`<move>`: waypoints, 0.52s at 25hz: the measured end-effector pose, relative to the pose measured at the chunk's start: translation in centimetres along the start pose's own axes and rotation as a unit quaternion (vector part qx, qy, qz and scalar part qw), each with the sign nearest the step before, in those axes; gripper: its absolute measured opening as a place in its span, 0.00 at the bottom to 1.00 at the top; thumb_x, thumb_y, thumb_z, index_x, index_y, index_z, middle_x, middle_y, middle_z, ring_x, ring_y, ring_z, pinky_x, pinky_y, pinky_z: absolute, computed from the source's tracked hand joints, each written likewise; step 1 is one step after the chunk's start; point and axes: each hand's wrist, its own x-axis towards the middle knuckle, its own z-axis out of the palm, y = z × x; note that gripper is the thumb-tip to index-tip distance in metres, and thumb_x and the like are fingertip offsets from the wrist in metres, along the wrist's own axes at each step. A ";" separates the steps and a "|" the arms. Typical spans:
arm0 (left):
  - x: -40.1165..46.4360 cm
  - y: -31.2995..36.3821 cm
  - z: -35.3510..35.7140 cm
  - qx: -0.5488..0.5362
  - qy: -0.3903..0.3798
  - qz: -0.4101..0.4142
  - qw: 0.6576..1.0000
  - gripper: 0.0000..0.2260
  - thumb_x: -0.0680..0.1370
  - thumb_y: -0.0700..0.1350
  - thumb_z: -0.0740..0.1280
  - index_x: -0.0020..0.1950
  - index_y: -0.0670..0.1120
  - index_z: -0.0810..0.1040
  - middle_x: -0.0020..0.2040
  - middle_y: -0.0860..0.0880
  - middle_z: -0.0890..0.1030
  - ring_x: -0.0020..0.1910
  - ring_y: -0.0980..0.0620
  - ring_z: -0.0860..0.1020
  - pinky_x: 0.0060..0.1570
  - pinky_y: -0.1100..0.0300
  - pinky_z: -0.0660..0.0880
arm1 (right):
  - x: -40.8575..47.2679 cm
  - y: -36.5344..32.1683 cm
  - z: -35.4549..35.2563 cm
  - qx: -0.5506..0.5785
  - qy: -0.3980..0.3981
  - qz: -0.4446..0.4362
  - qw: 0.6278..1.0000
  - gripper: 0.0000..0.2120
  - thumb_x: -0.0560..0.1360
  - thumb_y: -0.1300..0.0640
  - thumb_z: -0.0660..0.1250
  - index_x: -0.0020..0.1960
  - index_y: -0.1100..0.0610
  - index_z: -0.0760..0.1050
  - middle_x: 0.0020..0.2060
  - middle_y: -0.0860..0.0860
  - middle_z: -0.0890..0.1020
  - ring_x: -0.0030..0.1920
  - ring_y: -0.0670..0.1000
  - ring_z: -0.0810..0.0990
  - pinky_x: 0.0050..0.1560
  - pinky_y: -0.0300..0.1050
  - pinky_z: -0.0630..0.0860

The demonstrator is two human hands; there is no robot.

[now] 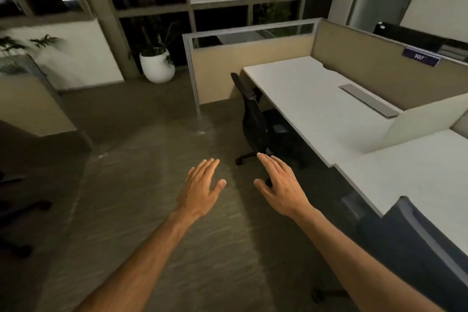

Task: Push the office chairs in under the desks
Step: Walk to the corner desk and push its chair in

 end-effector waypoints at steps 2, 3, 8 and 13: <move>2.1 -2.5 -2.2 -0.007 0.020 -0.003 1.000 0.27 0.84 0.57 0.60 0.81 0.49 0.62 0.81 0.48 0.63 0.81 0.49 0.57 0.79 0.49 0.51 | 3.6 -1.4 1.4 -0.005 0.010 -0.009 1.000 0.33 0.82 0.42 0.60 0.82 0.45 0.50 0.81 0.46 0.59 0.81 0.49 0.51 0.80 0.55 0.54; 2.9 -3.5 -3.1 -0.010 0.029 -0.008 0.999 0.27 0.84 0.56 0.61 0.81 0.48 0.63 0.81 0.48 0.64 0.81 0.49 0.57 0.79 0.49 0.51 | 5.2 -2.1 2.2 -0.004 0.011 -0.009 1.000 0.33 0.82 0.43 0.61 0.82 0.46 0.51 0.81 0.46 0.59 0.81 0.50 0.51 0.80 0.55 0.54; 5.9 -9.2 -5.5 -0.020 0.031 -0.028 0.999 0.27 0.85 0.58 0.58 0.82 0.48 0.61 0.81 0.48 0.62 0.81 0.50 0.55 0.79 0.51 0.50 | 12.2 -4.6 7.3 0.016 -0.017 -0.015 1.000 0.34 0.82 0.42 0.61 0.82 0.48 0.51 0.81 0.48 0.59 0.81 0.50 0.51 0.79 0.49 0.49; 10.0 -15.8 -4.3 -0.024 0.016 -0.078 0.997 0.28 0.85 0.59 0.57 0.82 0.49 0.60 0.81 0.49 0.61 0.81 0.50 0.56 0.78 0.53 0.51 | 20.3 -4.1 13.1 0.021 -0.063 -0.042 0.997 0.34 0.82 0.42 0.60 0.82 0.48 0.51 0.81 0.49 0.59 0.81 0.52 0.50 0.79 0.52 0.50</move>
